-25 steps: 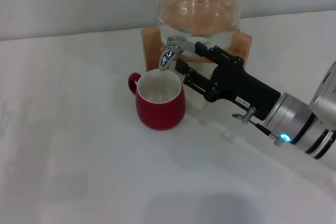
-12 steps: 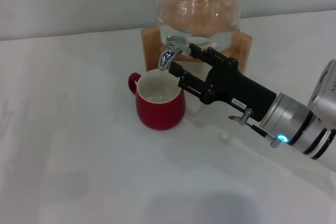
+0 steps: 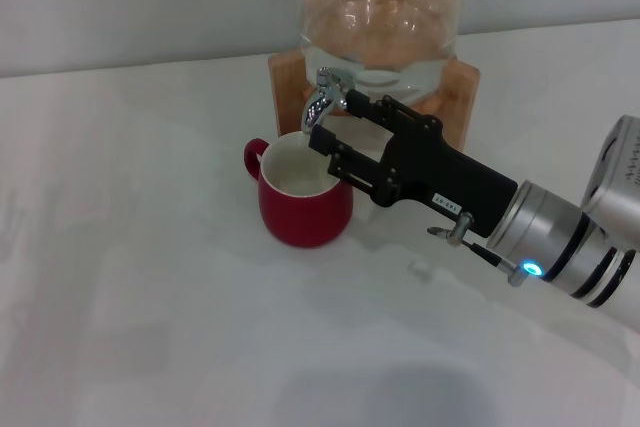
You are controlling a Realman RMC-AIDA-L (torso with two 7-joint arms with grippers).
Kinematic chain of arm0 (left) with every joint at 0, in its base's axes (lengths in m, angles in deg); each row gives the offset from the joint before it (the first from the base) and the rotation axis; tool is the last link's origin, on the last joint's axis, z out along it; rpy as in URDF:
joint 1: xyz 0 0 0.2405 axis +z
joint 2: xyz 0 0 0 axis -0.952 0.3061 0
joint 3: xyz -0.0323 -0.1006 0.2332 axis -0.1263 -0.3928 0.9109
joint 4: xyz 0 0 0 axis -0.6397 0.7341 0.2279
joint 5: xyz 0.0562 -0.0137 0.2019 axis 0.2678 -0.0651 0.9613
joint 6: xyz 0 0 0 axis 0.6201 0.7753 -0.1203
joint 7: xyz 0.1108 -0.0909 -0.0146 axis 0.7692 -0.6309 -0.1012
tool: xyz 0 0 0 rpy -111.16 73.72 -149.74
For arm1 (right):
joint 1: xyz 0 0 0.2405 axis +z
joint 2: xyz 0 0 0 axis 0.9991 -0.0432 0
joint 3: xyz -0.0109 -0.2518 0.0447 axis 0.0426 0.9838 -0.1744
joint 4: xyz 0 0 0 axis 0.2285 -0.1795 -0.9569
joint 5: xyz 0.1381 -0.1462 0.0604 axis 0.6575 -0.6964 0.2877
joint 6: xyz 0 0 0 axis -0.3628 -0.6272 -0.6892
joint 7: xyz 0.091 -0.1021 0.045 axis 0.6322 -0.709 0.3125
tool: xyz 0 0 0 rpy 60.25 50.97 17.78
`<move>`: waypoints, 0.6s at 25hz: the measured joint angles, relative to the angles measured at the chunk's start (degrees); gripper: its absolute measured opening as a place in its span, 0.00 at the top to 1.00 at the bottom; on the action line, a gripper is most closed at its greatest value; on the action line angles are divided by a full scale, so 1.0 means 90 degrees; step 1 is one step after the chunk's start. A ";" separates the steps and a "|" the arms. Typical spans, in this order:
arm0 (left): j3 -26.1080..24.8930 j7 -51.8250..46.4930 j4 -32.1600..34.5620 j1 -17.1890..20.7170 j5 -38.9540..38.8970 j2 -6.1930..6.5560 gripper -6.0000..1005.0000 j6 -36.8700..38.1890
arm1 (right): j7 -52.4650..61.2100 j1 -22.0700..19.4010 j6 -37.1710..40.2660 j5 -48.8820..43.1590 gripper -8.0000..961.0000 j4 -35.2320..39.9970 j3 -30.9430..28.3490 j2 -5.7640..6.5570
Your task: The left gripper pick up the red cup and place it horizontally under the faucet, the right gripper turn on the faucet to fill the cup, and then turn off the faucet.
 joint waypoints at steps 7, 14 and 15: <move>0.0000 0.0005 0.0000 -0.0025 0.0000 0.0000 0.12 0.0000 | 0.0012 0.0051 0.0038 -0.0142 0.31 -0.0083 -0.0045 0.0000; 0.0000 0.0015 -0.0020 -0.0029 0.0000 0.0000 0.12 -0.0004 | 0.0012 0.0131 0.0059 -0.0167 0.31 -0.0173 0.0008 0.0000; 0.0000 0.0013 -0.0037 -0.0035 0.0000 0.0000 0.12 -0.0004 | 0.0012 0.0132 0.0068 -0.0167 0.31 -0.0173 0.0008 0.0000</move>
